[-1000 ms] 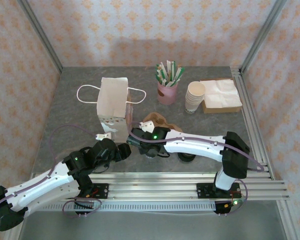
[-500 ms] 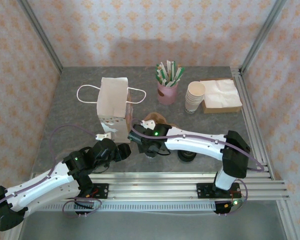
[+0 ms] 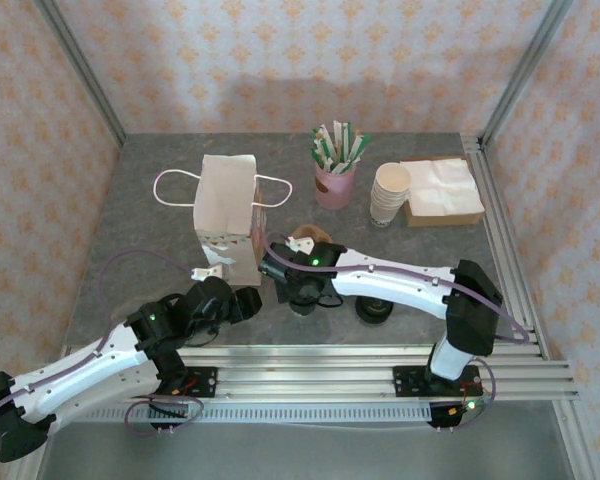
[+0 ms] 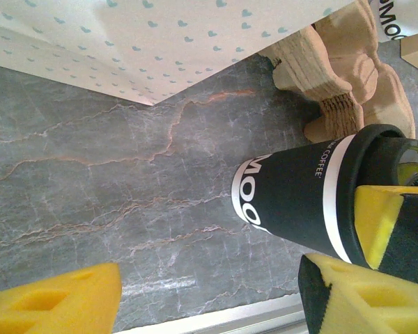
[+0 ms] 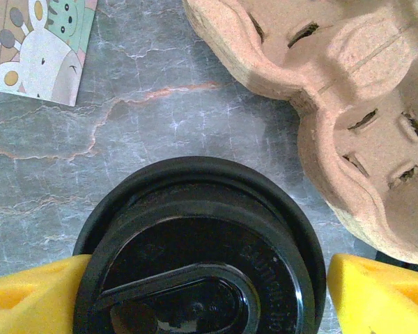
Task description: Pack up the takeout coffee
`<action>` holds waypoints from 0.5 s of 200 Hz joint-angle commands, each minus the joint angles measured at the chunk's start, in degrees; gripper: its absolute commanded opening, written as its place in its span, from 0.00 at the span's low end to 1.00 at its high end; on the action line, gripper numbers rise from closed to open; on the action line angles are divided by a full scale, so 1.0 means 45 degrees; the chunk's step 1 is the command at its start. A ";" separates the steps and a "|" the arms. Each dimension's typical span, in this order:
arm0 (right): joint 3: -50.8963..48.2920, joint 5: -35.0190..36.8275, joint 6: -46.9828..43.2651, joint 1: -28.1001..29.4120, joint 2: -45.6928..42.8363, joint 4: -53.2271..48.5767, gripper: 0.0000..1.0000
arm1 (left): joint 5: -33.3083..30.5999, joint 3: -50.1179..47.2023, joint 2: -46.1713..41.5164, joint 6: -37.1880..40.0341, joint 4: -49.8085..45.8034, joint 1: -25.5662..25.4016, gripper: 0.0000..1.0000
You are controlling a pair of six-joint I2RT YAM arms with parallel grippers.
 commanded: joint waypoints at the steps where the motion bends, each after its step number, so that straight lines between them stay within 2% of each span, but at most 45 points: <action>1: 0.0174 -0.0031 0.0184 -0.0060 -0.0437 -0.0025 0.85 | -0.0273 0.0325 0.0125 -0.0106 -0.0002 -0.0086 0.69; 69: -0.0103 -0.0176 0.0172 -0.0140 -0.0821 0.0198 0.89 | -0.0293 0.0539 0.0454 0.0068 -0.0031 -0.0081 0.69; 85: -0.0191 -0.0373 0.0193 -0.0141 -0.0672 0.0412 0.82 | -0.0274 0.0510 0.0462 0.0068 -0.0027 -0.0081 0.69; 100: -0.0224 -0.0589 0.0237 -0.0158 -0.0509 0.0570 0.71 | -0.0264 0.0433 0.0450 0.0010 -0.0026 -0.0087 0.69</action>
